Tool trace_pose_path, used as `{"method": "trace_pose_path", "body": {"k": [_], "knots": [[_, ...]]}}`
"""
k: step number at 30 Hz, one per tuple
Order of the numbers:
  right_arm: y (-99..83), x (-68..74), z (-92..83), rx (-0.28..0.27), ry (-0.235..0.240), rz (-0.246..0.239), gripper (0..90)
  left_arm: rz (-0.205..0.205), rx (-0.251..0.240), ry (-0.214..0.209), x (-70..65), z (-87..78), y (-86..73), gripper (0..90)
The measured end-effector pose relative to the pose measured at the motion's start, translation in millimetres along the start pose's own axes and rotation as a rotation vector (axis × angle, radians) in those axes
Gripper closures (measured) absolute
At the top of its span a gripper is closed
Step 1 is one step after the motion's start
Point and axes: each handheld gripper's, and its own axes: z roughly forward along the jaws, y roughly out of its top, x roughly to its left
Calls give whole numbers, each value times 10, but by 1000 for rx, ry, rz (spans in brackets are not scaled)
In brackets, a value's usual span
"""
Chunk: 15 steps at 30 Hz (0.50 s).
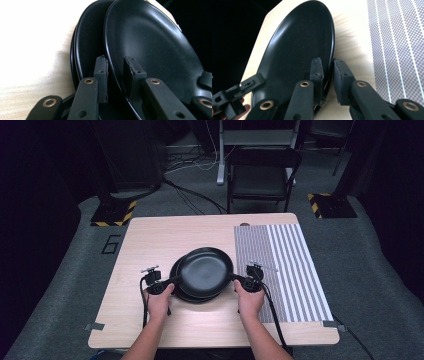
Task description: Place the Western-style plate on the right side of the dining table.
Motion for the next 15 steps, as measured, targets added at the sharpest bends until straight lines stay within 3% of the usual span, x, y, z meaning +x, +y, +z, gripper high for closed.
{"method": "trace_pose_path", "body": {"k": [10, 11, 15], "knots": [[106, -25, 139, 0, 3, 26, 829, -39, 6, -31, 54, 22, 29, 750], [125, -41, 158, 9, 19, 52, 831, -46, 4, -33, 53, 24, 32, 750], [139, -43, 177, 13, 20, 43, 831, -45, -9, -24, 43, 34, 28, 747]]}}
